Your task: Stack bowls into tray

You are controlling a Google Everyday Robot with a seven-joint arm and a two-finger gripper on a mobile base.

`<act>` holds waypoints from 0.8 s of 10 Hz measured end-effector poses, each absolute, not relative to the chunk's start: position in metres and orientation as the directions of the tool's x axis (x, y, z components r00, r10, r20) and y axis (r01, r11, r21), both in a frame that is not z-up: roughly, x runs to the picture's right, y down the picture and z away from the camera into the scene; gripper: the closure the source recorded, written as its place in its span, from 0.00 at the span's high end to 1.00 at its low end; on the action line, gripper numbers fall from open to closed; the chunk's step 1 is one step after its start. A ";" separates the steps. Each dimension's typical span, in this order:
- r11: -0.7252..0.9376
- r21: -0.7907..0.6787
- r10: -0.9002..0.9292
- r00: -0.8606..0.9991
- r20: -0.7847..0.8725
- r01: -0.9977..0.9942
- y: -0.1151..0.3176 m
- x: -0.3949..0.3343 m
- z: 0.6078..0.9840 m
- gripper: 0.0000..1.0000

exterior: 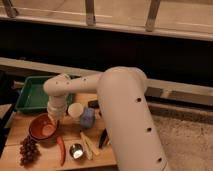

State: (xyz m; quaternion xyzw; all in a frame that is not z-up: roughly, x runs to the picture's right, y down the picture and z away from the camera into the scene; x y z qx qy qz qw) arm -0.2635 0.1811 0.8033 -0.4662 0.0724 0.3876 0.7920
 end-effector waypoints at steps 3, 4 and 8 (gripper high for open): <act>0.267 -0.690 0.539 0.698 -0.471 -0.672 0.185 -0.267 0.798 0.00; 0.266 -0.692 0.537 0.699 -0.472 -0.671 0.184 -0.266 0.795 0.00; 0.291 -0.699 0.556 0.710 -0.432 -0.653 0.134 -0.258 0.756 0.00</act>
